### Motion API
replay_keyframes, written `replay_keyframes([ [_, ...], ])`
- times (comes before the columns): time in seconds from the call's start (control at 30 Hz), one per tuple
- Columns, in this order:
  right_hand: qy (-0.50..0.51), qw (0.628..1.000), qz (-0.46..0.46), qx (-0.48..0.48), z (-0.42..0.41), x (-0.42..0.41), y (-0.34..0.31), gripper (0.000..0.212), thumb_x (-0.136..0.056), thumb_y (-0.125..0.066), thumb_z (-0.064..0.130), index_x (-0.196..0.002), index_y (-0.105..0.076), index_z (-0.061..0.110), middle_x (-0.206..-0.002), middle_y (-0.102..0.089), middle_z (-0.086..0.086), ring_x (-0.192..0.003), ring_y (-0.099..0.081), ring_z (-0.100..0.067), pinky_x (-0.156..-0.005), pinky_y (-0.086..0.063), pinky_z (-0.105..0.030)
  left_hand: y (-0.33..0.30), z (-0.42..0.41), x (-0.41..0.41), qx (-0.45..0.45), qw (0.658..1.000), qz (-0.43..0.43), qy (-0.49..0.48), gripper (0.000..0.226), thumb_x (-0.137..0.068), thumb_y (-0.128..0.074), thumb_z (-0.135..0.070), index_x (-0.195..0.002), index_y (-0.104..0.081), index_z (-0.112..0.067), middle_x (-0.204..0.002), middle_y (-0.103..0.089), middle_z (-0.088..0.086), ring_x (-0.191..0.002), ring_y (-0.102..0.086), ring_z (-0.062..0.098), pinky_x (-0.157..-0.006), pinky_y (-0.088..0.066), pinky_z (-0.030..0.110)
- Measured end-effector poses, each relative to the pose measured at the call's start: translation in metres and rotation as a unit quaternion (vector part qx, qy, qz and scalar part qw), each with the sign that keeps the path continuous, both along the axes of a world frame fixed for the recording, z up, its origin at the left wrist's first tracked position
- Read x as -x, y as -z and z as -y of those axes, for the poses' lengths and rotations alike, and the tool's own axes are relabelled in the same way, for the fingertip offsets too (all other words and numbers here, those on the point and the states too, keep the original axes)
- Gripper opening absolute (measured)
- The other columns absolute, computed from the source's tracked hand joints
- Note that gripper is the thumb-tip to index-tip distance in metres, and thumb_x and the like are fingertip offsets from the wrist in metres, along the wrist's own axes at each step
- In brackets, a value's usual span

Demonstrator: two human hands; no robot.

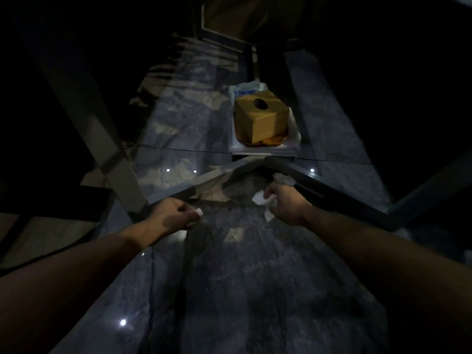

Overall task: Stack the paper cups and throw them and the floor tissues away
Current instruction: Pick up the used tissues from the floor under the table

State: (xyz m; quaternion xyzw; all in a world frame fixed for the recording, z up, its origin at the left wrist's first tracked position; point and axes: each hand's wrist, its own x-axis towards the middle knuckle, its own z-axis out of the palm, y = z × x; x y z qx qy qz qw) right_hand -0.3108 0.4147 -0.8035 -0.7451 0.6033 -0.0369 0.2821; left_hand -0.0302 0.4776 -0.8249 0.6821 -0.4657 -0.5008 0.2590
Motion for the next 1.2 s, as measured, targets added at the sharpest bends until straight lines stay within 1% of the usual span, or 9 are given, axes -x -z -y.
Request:
replay_keyframes([
  [0.07,0.014,1.0,0.013,-0.002,0.001,0.002,-0.002,0.031,-0.086,-0.065,0.008,-0.114,-0.06,0.019,-0.128,-0.056,-0.006,-0.114,-0.056,-0.02,-0.089,-0.05,-0.03,-0.004,-0.001,0.001,-0.002,1.0,0.005,0.005,0.014,-0.083,-0.073,-0.014,-0.088,-0.068,-0.002,-0.088,-0.071,0.016,-0.077,-0.068,0.022,-0.069,-0.058,0.029],
  [0.13,0.021,1.0,0.022,-0.003,0.002,0.002,-0.004,0.03,-0.086,-0.067,0.011,-0.115,-0.062,0.018,-0.127,-0.057,-0.006,-0.113,-0.057,-0.02,-0.086,-0.048,-0.028,-0.001,0.0,-0.004,-0.003,1.0,0.023,0.013,0.01,-0.082,-0.074,-0.015,-0.087,-0.067,-0.011,-0.09,-0.071,0.013,-0.084,-0.07,0.024,-0.075,-0.058,0.034],
  [0.23,0.029,0.999,0.045,-0.011,0.003,0.001,-0.008,0.023,-0.086,-0.069,0.011,-0.109,-0.069,0.015,-0.115,-0.066,-0.005,-0.106,-0.061,-0.019,-0.082,-0.05,-0.028,0.004,0.0,-0.008,-0.019,0.999,-0.045,-0.018,0.012,-0.082,-0.073,-0.009,-0.092,-0.066,-0.007,-0.101,-0.069,0.021,-0.094,-0.07,0.033,-0.089,-0.057,0.048],
  [0.4,0.024,0.998,0.063,-0.01,0.002,0.001,-0.013,0.014,-0.089,-0.062,0.008,-0.092,-0.075,0.008,-0.097,-0.073,-0.01,-0.094,-0.068,-0.023,-0.085,-0.057,-0.043,0.004,0.0,-0.003,-0.028,0.988,-0.145,-0.045,0.009,-0.083,-0.069,0.0,-0.085,-0.062,-0.005,-0.103,-0.066,0.021,-0.093,-0.068,0.03,-0.091,-0.055,0.048],
  [0.6,0.037,0.995,0.088,-0.024,-0.002,-0.004,-0.022,0.021,-0.093,-0.054,0.011,-0.094,-0.069,-0.003,-0.097,-0.071,-0.022,-0.093,-0.068,-0.033,-0.084,-0.057,-0.052,0.002,-0.002,-0.004,-0.024,0.986,-0.167,-0.001,0.02,-0.089,-0.063,-0.004,-0.106,-0.061,0.005,-0.109,-0.067,0.02,-0.088,-0.071,0.022,-0.072,-0.061,0.026],
  [0.77,0.012,0.997,0.068,-0.015,-0.004,-0.006,-0.027,0.011,-0.087,-0.065,0.011,-0.091,-0.068,0.0,-0.098,-0.07,-0.019,-0.092,-0.068,-0.033,-0.08,-0.057,-0.045,0.0,-0.004,-0.009,-0.021,0.98,-0.187,0.06,0.021,-0.089,-0.066,-0.012,-0.106,-0.064,0.0,-0.096,-0.068,0.013,-0.08,-0.071,0.02,-0.077,-0.059,0.035],
  [0.93,0.021,0.993,0.1,-0.055,-0.007,-0.007,-0.034,0.018,-0.091,-0.061,0.012,-0.094,-0.068,-0.005,-0.098,-0.07,-0.024,-0.093,-0.068,-0.036,-0.085,-0.055,-0.055,0.001,-0.005,-0.006,-0.018,0.979,-0.197,0.052,0.019,-0.093,-0.058,-0.012,-0.107,-0.063,-0.001,-0.099,-0.069,0.015,-0.072,-0.071,0.016,-0.068,-0.058,0.028],
  [1.07,0.002,0.994,0.105,-0.04,-0.014,-0.011,-0.043,0.016,-0.088,-0.067,0.025,-0.087,-0.064,0.009,-0.088,-0.065,-0.008,-0.086,-0.063,-0.023,-0.079,-0.053,-0.039,0.0,-0.004,-0.005,-0.033,0.98,-0.19,0.039,0.028,-0.094,-0.057,-0.011,-0.118,-0.06,0.004,-0.109,-0.066,0.018,-0.087,-0.071,0.021,-0.074,-0.058,0.026],
  [1.2,0.014,0.995,0.08,-0.057,-0.013,-0.016,-0.045,0.012,-0.089,-0.062,0.007,-0.093,-0.066,-0.003,-0.089,-0.066,-0.013,-0.085,-0.063,-0.022,-0.068,-0.05,-0.028,-0.005,-0.006,-0.002,-0.039,0.976,-0.213,0.031,0.026,-0.091,-0.061,-0.012,-0.113,-0.063,0.003,-0.113,-0.067,0.017,-0.095,-0.071,0.021,-0.08,-0.057,0.024],
])
